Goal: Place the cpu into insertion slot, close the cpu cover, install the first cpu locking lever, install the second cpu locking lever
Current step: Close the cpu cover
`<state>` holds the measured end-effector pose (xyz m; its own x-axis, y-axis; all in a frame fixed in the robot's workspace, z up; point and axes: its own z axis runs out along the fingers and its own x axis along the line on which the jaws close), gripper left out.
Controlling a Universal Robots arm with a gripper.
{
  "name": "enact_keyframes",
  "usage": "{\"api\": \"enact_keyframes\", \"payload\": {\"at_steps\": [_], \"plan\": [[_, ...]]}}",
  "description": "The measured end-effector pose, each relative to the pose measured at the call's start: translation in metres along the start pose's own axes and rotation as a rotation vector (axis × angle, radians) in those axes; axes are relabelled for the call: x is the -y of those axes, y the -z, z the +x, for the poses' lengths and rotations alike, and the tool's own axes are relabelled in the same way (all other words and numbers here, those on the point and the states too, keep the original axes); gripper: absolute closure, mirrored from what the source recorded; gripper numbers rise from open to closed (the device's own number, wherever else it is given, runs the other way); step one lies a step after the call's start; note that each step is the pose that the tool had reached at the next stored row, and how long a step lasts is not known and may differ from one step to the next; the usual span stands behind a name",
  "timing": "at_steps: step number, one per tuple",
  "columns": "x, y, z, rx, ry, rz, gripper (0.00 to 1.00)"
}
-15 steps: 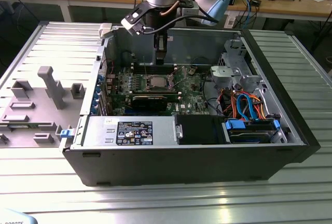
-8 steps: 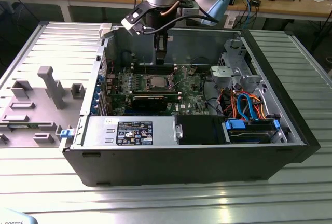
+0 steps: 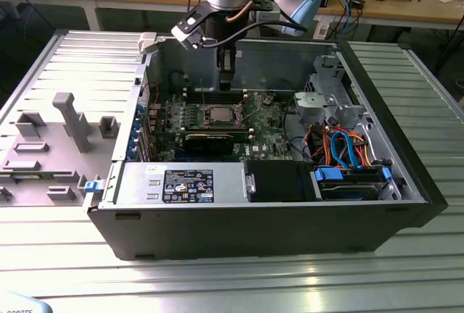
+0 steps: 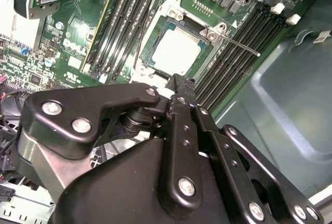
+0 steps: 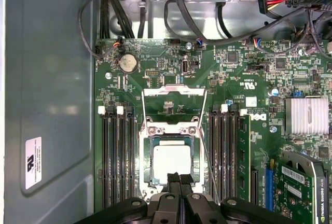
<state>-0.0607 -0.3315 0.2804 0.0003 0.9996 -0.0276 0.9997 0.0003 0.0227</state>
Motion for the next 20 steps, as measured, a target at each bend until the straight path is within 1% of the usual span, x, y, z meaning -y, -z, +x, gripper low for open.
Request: {"api": "enact_keyframes", "payload": {"at_steps": [13, 20], "plan": [[-0.0031, -0.0001, 0.0, 0.0001, 0.0, 0.0001, 0.89], [-0.0037, -0.0001, 0.0, 0.0001, 0.0, 0.0, 0.89]]}}
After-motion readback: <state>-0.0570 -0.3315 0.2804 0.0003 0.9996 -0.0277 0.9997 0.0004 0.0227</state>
